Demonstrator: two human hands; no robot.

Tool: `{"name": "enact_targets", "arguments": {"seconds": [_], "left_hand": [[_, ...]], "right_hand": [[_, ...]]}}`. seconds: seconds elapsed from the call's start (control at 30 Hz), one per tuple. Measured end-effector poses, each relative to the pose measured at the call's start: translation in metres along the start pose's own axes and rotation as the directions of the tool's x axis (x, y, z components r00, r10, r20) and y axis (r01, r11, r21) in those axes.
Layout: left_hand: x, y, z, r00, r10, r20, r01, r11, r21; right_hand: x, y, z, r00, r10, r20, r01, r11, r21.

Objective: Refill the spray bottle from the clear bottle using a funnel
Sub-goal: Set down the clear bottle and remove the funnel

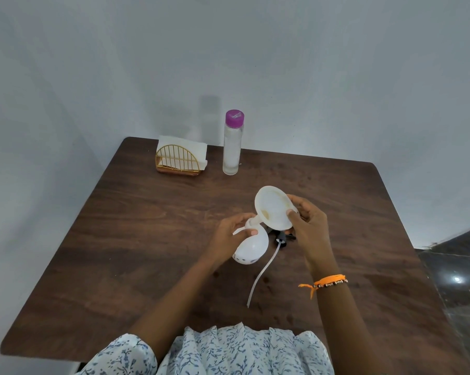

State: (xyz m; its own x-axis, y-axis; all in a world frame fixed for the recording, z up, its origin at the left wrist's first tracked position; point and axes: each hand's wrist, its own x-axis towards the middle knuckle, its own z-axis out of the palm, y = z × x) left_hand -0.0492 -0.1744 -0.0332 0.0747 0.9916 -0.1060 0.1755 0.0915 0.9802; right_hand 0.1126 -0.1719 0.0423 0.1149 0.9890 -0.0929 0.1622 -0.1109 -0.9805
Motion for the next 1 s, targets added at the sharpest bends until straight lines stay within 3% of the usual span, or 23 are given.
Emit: {"name": "enact_targets", "arguments": {"seconds": [0.2, 0.33, 0.47, 0.63, 1.0], "left_hand": [[0.001, -0.001, -0.001, 1.000, 0.011, -0.003, -0.011, 1.000, 0.007], [0.000, 0.001, 0.000, 1.000, 0.007, 0.001, -0.007, 1.000, 0.007], [-0.002, 0.004, 0.000, 1.000, 0.011, 0.007, -0.011, 1.000, -0.006], [-0.002, 0.007, 0.001, 1.000, 0.004, 0.014, -0.004, 1.000, -0.013], [0.010, 0.013, -0.011, 0.992, -0.106, 0.061, 0.106, 0.994, 0.001]], "right_hand": [[0.000, 0.002, -0.001, 0.999, 0.006, 0.033, -0.007, 0.999, 0.052], [0.003, 0.004, -0.002, 0.999, -0.040, 0.008, 0.041, 0.998, -0.045], [0.003, 0.005, -0.003, 0.999, -0.022, 0.035, 0.022, 1.000, -0.005], [0.006, 0.007, -0.001, 0.995, -0.100, 0.004, 0.099, 0.984, -0.151], [0.023, -0.002, 0.002, 0.997, -0.023, -0.071, 0.025, 0.999, 0.024]]}}
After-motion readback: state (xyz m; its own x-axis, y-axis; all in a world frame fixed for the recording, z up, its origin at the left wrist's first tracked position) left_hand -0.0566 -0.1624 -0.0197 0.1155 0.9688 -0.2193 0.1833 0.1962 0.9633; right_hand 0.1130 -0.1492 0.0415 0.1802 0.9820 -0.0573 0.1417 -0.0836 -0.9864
